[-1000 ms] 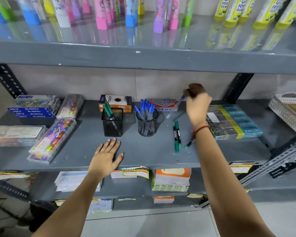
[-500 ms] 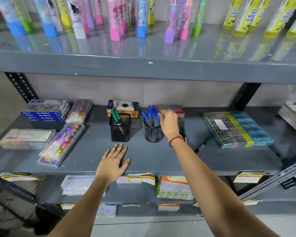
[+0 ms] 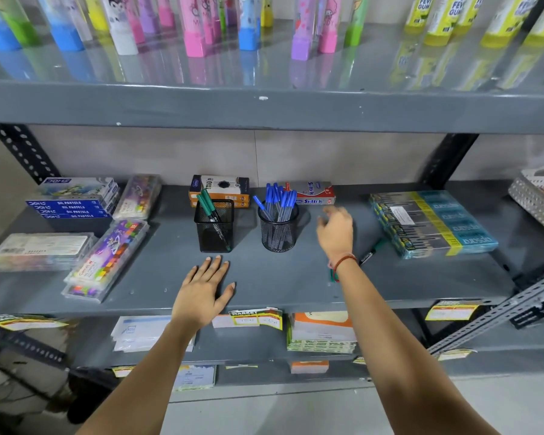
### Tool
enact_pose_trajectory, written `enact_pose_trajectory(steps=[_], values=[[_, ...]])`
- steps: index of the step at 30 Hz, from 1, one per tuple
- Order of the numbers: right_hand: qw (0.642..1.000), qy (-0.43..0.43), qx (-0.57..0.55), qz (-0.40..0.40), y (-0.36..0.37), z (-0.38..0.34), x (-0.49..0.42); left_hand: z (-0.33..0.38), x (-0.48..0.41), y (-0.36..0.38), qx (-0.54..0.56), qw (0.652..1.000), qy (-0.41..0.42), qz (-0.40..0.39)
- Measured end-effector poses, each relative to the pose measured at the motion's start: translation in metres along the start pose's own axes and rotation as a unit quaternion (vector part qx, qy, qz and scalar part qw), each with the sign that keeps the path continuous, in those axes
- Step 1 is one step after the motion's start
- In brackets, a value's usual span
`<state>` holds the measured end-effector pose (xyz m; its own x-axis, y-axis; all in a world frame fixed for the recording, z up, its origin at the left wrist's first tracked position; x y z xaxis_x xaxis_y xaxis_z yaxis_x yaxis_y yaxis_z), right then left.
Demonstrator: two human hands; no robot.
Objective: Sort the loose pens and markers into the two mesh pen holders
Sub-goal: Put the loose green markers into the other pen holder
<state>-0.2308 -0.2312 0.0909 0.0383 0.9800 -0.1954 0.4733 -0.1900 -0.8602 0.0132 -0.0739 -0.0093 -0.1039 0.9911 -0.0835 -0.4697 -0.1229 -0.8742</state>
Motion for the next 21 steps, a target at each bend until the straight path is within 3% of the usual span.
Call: enact_pose_trajectory(steps=[4, 8, 10, 14, 18, 21], values=[[0.993, 0.081, 0.02, -0.085, 0.005, 0.047, 0.009, 0.001, 0.0, -0.001, 0.009, 1.0, 0.006, 0.005], [0.974, 0.062, 0.103, -0.194, 0.012, 0.055, 0.037, 0.0, 0.0, 0.0, 0.014, 1.0, 0.008, 0.008], [0.965, 0.056, 0.142, -0.211, 0.014, 0.055, 0.05, 0.0, 0.0, -0.001, 0.015, 1.0, 0.009, 0.015], [0.966, 0.05, 0.192, -0.168, 0.01, 0.049, 0.062, 0.0, 0.0, -0.001, 0.013, 1.0, 0.008, 0.012], [0.973, 0.068, 0.174, -0.136, 0.003, 0.041, 0.068, 0.0, 0.001, -0.001, 0.013, 1.0, 0.006, 0.008], [0.991, 0.062, 0.113, -0.034, -0.027, 0.026, 0.067, 0.0, 0.001, -0.001, 0.014, 1.0, 0.003, 0.004]])
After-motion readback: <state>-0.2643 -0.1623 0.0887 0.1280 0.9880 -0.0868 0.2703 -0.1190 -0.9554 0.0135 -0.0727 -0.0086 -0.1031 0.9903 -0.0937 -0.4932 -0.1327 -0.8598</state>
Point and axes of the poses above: each hand's wrist, its own x-axis away from the middle knuckle, its own y-axis out of the palm, z = x × y, the point moved 8 cm from there along -x, towards the middle knuckle, and after that the axes turned 15 degrees about x, right-handed, at the moved point
